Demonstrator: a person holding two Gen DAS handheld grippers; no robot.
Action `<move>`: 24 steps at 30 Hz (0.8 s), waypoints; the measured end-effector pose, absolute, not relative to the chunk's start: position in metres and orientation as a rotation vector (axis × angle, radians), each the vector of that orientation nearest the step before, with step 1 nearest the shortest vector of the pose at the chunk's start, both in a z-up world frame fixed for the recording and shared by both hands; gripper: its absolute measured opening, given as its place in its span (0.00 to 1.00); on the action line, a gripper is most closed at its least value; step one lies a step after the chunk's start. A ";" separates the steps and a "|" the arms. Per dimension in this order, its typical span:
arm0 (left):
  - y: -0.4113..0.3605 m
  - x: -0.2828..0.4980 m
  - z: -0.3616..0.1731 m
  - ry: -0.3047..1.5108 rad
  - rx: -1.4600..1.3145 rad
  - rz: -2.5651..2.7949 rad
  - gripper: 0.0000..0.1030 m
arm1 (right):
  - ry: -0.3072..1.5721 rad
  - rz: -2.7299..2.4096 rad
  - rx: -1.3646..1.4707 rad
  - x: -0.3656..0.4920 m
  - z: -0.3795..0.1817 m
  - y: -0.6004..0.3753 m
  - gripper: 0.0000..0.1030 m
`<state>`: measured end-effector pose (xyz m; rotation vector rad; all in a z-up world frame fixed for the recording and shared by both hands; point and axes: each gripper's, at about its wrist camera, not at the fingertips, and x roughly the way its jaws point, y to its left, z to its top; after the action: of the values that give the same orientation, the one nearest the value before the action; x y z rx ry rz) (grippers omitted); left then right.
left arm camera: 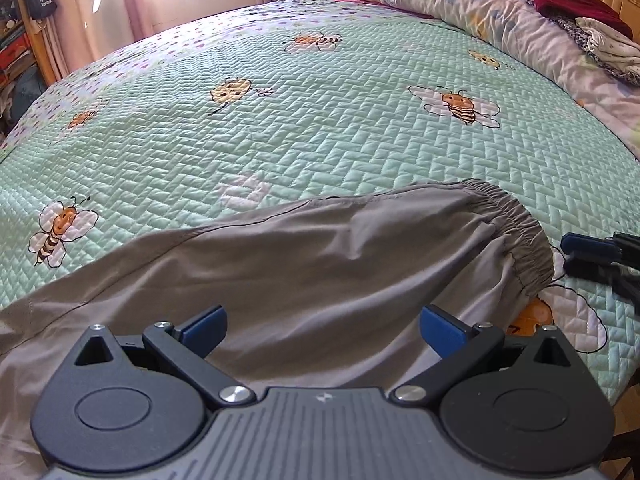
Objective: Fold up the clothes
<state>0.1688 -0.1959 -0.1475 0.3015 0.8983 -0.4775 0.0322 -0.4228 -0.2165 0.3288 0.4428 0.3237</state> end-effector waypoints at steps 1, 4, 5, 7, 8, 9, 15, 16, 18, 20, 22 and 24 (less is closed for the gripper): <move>-0.193 0.168 -0.146 0.896 0.298 -0.474 0.99 | 0.447 0.320 0.321 0.037 -0.216 -0.420 0.53; -0.177 0.164 -0.140 0.879 0.291 -0.445 0.99 | 0.483 0.334 0.319 0.051 -0.219 -0.412 0.46; -0.168 0.162 -0.138 0.876 0.290 -0.428 0.99 | 0.495 0.350 0.314 0.054 -0.221 -0.410 0.38; -0.148 0.159 -0.138 0.878 0.281 -0.388 0.99 | 0.528 0.343 0.296 0.056 -0.223 -0.407 0.18; -0.135 0.159 -0.139 0.886 0.270 -0.367 0.99 | 0.536 0.344 0.293 0.057 -0.223 -0.408 0.17; -0.122 0.159 -0.141 0.896 0.257 -0.346 0.99 | 0.539 0.343 0.284 0.056 -0.223 -0.408 0.17; -0.062 0.151 -0.166 0.978 0.180 -0.283 0.99 | 0.581 0.310 0.225 0.060 -0.223 -0.404 0.18; -0.060 0.148 -0.169 0.980 0.179 -0.296 0.99 | 0.589 0.304 0.232 0.061 -0.221 -0.406 0.22; -0.060 0.147 -0.176 0.991 0.189 -0.328 0.99 | 0.589 0.278 0.261 0.060 -0.218 -0.411 0.33; -0.061 0.147 -0.184 1.004 0.201 -0.331 0.99 | 0.587 0.242 0.287 0.057 -0.211 -0.413 0.35; -0.061 0.148 -0.189 1.002 0.183 -0.337 0.99 | 0.536 0.161 0.285 0.047 -0.197 -0.411 0.35; -0.055 0.147 -0.186 0.980 0.148 -0.344 0.99 | 0.443 0.075 0.272 0.031 -0.176 -0.400 0.36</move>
<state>0.1475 -0.0555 -0.1857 0.1482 0.9805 -0.3439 0.0312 -0.4002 -0.1762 0.2725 0.4428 0.0752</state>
